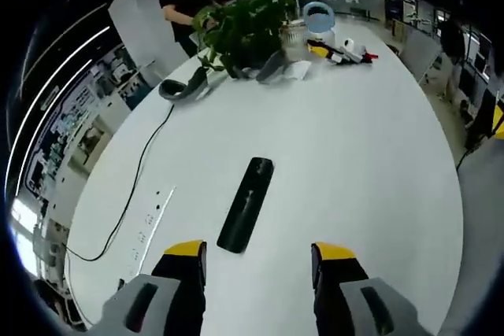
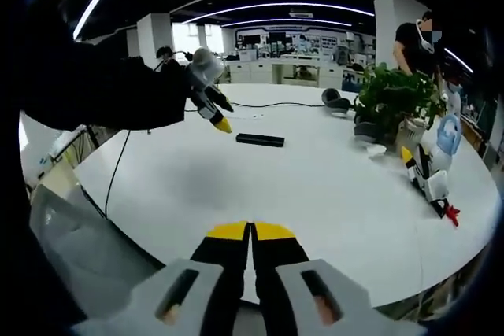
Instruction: Press the specified remote control buttons in sequence, fully releasing each button before pressing the next.
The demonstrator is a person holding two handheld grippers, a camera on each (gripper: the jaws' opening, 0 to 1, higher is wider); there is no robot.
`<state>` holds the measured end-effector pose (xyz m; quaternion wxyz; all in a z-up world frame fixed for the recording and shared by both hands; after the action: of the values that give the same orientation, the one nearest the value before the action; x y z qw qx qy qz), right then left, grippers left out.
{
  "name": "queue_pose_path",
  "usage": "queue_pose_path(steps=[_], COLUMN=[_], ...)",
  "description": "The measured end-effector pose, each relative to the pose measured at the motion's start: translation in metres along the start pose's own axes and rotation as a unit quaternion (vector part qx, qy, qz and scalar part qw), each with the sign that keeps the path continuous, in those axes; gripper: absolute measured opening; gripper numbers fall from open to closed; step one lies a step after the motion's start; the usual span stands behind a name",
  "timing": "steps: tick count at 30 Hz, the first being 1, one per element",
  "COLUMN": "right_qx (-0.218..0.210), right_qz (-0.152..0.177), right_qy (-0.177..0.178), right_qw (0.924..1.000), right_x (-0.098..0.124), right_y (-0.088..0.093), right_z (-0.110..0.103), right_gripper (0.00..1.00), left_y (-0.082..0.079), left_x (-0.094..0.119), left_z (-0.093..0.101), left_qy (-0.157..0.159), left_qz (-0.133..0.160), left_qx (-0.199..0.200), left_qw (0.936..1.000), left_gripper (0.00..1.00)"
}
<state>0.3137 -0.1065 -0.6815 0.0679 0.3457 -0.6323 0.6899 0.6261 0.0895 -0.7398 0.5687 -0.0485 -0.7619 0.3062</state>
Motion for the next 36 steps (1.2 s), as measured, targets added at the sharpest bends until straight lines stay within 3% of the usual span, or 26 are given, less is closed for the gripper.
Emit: queue_pose_path(steps=[12, 19, 22, 31, 36], right_qx=[-0.003, -0.01, -0.011, -0.015, -0.014], right_qz=[-0.016, -0.026, -0.032, -0.035, -0.038], right_qy=[0.012, 0.017, 0.017, 0.022, 0.02], right_qw=[0.9998, 0.9995, 0.9993, 0.999, 0.999], right_x=[-0.001, -0.002, -0.003, -0.004, -0.005], right_y=[0.003, 0.006, 0.007, 0.008, 0.008], right_z=[0.003, 0.005, 0.005, 0.006, 0.005], right_gripper=[0.0, 0.0, 0.0, 0.0, 0.0], left_y=[-0.003, 0.0, 0.007, 0.015, 0.016], left_x=[-0.043, -0.066, -0.073, -0.089, -0.088], left_z=[-0.029, -0.039, -0.039, -0.037, -0.034], left_qy=[0.022, 0.048, 0.066, 0.077, 0.089], left_qz=[-0.068, -0.098, -0.131, -0.157, -0.165], left_qx=[-0.053, -0.046, -0.02, -0.032, -0.013], left_qw=[0.996, 0.9929, 0.9889, 0.984, 0.9823], left_gripper=[0.47, 0.45, 0.46, 0.4, 0.35])
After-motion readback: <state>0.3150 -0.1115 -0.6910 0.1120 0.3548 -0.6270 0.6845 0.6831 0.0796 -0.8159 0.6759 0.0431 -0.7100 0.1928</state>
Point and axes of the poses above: the point that each gripper's makers call its tool centre point, and the gripper's own axes: x roughly backward along the fingers, z roughly to its right, y roughly out of its underside, the point moved 5 cm from there along x, roughly backward along the fingers, and after that the axes turned 2 degrees about x, right-handed, at the moved point
